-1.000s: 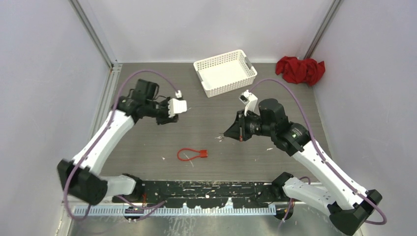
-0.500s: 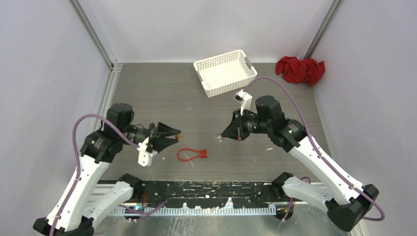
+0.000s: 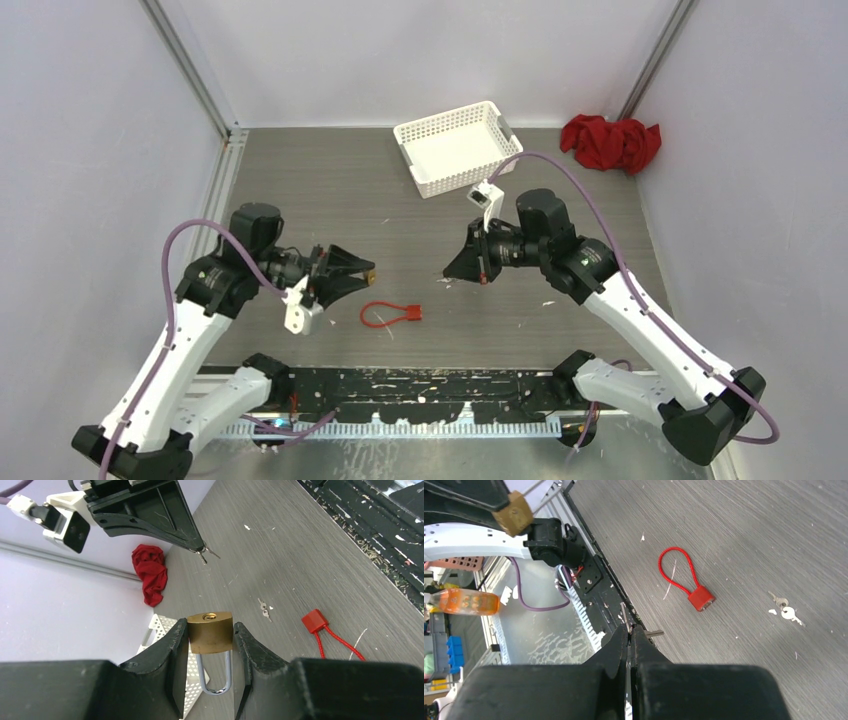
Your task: Unlock with the key
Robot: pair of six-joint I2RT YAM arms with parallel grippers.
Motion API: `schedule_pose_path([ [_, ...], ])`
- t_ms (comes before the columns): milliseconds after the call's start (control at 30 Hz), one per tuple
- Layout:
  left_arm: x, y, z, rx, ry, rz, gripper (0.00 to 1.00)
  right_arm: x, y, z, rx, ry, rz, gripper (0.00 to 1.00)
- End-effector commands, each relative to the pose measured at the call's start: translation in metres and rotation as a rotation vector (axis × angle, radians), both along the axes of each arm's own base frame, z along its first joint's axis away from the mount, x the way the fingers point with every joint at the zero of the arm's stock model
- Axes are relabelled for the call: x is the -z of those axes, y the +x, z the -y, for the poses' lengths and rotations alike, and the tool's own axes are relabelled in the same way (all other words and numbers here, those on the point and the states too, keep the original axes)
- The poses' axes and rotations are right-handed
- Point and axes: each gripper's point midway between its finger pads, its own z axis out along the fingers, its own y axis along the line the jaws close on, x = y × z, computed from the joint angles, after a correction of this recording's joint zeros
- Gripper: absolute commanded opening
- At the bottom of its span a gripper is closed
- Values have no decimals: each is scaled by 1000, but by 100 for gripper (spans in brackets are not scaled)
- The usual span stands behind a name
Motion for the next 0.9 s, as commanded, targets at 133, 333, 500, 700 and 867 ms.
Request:
schedule_pose_path([
  [133, -10, 25, 11, -33, -17, -30, 0, -40, 12, -8, -34, 48, 130, 1],
  [333, 48, 35, 7, -168, 254, -642, 0, -31, 39, -5, 49, -42, 148, 1],
  [500, 134, 29, -19, -294, 628, -971, 0, -36, 39, 1, 96, -30, 156, 1],
  [700, 169, 47, -35, -410, 909, -1237, 0, -24, 30, 16, 155, -44, 142, 1],
  [867, 102, 17, -1, -121, 721, -1337, 0, -8, 23, 14, 87, -64, 159, 1],
])
